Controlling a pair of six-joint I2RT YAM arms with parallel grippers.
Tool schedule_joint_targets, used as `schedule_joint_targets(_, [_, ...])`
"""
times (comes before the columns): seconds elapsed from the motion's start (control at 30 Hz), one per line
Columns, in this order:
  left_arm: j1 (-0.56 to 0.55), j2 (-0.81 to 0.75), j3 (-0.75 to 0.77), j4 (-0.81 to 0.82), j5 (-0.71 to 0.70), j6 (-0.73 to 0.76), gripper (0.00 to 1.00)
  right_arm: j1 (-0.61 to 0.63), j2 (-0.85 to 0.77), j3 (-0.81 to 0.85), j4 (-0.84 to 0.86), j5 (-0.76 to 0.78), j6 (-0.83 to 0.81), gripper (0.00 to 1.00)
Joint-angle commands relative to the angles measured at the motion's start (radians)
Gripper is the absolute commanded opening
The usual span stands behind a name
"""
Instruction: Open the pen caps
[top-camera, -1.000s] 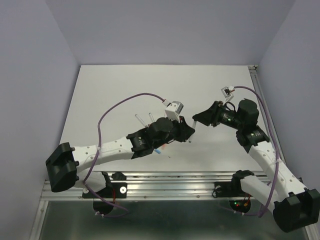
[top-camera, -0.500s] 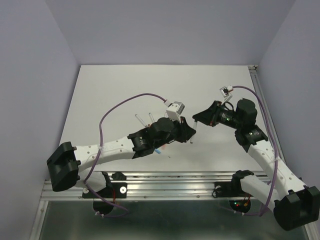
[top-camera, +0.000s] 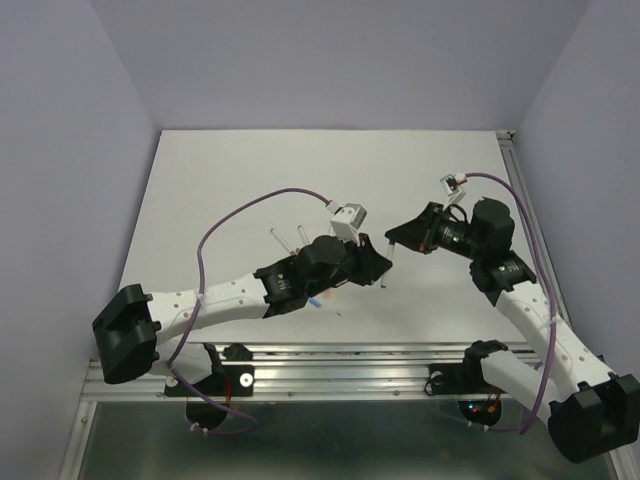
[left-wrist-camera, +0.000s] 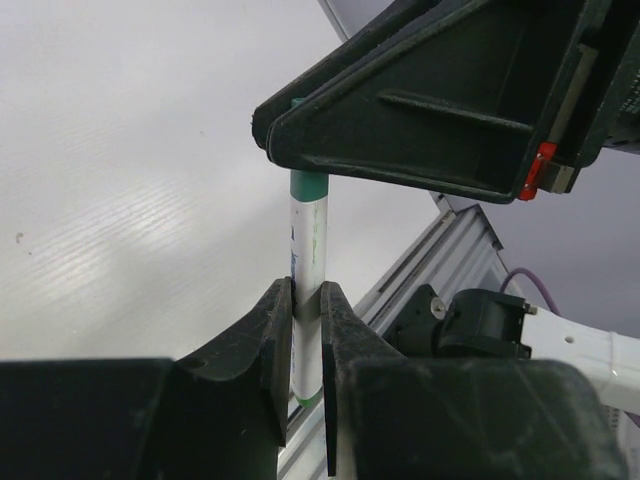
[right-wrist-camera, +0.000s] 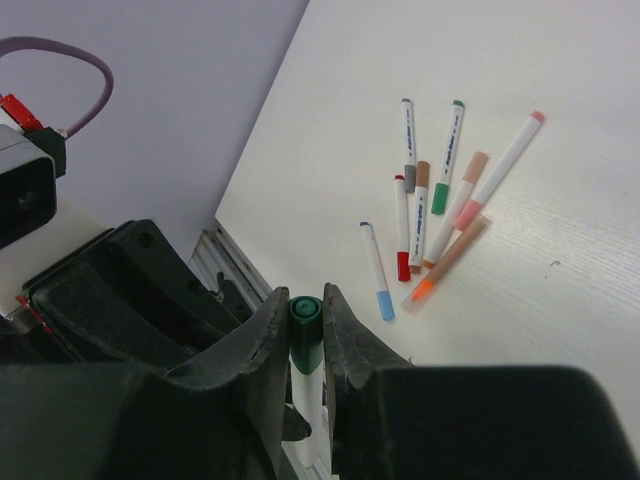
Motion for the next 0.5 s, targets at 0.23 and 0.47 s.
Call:
schedule_joint_targets(0.23, [0.001,-0.100,-0.197,0.179,0.288,-0.145,0.00,0.009,0.001,0.057,0.070,0.291,0.005,0.01])
schedule_joint_targets(0.47, [-0.007,-0.166,-0.292,0.233,0.323,-0.183,0.00,0.007,-0.016,0.049,0.095,0.415,0.041,0.01])
